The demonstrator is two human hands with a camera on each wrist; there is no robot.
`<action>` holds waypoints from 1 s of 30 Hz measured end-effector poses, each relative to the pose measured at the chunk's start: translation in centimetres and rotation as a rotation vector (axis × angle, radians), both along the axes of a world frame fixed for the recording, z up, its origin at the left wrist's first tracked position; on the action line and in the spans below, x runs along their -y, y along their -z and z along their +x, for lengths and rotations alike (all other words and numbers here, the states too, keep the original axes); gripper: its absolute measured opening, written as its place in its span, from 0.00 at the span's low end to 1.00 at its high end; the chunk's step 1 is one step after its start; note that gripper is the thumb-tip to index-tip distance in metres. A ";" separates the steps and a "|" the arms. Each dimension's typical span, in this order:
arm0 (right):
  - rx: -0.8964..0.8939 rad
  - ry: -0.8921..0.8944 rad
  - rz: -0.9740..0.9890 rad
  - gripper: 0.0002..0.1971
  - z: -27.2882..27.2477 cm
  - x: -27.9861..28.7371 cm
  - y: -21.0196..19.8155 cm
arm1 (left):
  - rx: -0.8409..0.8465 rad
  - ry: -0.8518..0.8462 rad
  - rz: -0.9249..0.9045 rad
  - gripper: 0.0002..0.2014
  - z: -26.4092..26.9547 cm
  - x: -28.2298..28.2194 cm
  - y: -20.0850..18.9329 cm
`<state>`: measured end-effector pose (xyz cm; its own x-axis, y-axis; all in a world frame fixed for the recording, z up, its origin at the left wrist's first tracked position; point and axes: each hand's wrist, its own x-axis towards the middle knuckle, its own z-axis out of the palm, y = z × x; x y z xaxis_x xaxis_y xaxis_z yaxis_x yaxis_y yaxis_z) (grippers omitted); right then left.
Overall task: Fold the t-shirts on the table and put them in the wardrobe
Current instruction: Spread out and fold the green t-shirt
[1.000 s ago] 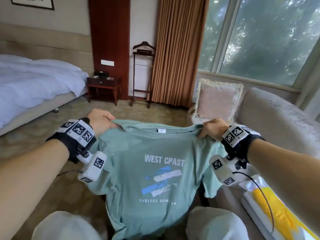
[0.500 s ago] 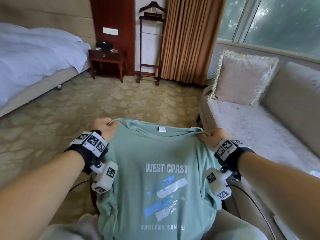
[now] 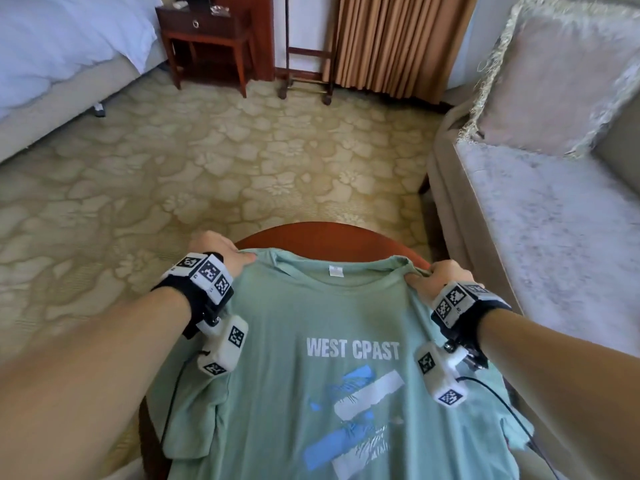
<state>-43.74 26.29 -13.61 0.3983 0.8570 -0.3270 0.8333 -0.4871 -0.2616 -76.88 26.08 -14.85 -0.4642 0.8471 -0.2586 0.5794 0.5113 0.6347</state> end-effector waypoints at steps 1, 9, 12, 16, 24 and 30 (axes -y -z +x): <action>0.021 0.003 -0.004 0.23 0.1 -0.5 0.4 | -0.003 0.006 -0.009 0.14 -0.1 -0.6 0.5; 0.178 0.011 0.031 0.32 -2.0 -1.4 1.8 | 0.024 0.067 -0.015 0.19 -0.9 -0.5 0.9; 0.189 0.018 0.120 0.28 -4.7 0.3 0.5 | 0.038 0.052 0.025 0.35 -2.1 2.0 -0.5; 0.117 -0.136 0.202 0.28 -9.3 3.5 -1.1 | -0.009 -0.007 -0.102 0.51 -3.5 6.7 -1.4; -0.081 -0.630 -0.060 0.37 -17.8 11.1 1.6 | 0.078 -0.093 -0.300 0.49 -4.9 14.7 1.3; -0.053 -0.661 -0.149 0.38 -19.0 12.7 4.4 | -0.006 -0.175 -0.115 0.12 -8.4 14.5 1.0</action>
